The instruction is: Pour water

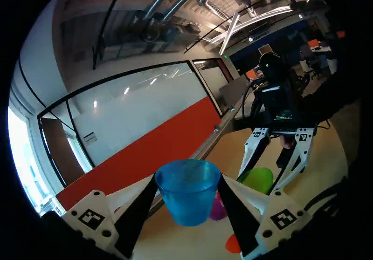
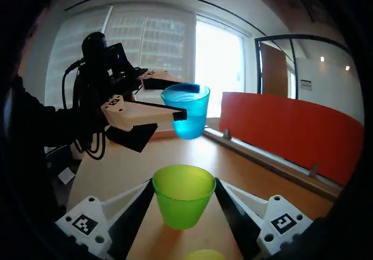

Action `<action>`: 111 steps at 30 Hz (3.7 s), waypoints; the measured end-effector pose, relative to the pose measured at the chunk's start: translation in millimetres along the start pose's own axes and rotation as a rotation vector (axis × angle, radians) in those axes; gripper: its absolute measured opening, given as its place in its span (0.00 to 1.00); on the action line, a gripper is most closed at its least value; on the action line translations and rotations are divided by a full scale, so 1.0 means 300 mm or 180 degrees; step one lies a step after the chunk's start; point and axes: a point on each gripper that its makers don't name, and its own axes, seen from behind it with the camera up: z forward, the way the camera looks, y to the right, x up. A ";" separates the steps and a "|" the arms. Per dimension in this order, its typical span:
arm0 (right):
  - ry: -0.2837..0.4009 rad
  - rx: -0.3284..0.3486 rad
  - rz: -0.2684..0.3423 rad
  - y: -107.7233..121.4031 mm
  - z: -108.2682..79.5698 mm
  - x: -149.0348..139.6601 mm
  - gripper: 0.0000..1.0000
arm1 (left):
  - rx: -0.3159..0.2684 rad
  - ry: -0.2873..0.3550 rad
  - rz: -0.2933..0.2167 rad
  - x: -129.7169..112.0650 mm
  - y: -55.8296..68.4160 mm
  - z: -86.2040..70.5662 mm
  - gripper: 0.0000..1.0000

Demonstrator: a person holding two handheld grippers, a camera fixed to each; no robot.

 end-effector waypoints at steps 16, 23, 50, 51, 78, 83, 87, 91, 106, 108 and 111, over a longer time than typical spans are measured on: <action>-0.0012 0.0041 -0.0013 -0.021 -0.013 -0.008 0.95 | -0.0028 0.0063 0.0178 0.029 0.020 0.002 0.87; -0.0006 0.0054 -0.0005 -0.027 -0.014 -0.008 0.95 | -0.0025 0.0087 0.0276 0.044 0.028 0.000 0.87; 0.0042 0.0114 -0.0011 -0.071 -0.007 0.005 0.95 | -0.0001 0.0116 0.0517 0.049 0.044 -0.016 0.87; 0.0045 0.0117 -0.0010 -0.074 -0.007 0.005 0.95 | -0.0001 0.0116 0.0529 0.049 0.044 -0.017 0.87; 0.0092 0.0100 0.0013 -0.078 -0.021 0.006 0.95 | -0.0037 0.0142 0.0936 0.073 0.092 -0.028 0.87; 0.0102 0.0100 0.0009 -0.078 -0.023 0.011 0.95 | -0.0050 0.0138 0.0983 0.075 0.098 -0.028 0.88; 0.0113 0.0108 0.0009 -0.082 -0.025 0.017 0.95 | -0.0046 0.0136 0.1031 0.078 0.100 -0.027 0.87; 0.0111 0.0105 -0.0005 -0.082 -0.028 0.019 0.95 | -0.0040 0.0130 0.1068 0.079 0.098 -0.024 0.88; 0.0098 0.0095 -0.0018 -0.080 -0.033 0.014 0.95 | -0.0084 0.0121 0.1157 0.080 0.113 -0.023 0.87; 0.0097 0.0094 -0.0020 -0.080 -0.034 0.013 0.94 | -0.0095 0.0120 0.1171 0.079 0.118 -0.022 0.87; 0.0094 0.0086 -0.0025 -0.077 -0.033 0.011 0.94 | -0.0112 0.0121 0.1176 0.080 0.124 -0.021 0.87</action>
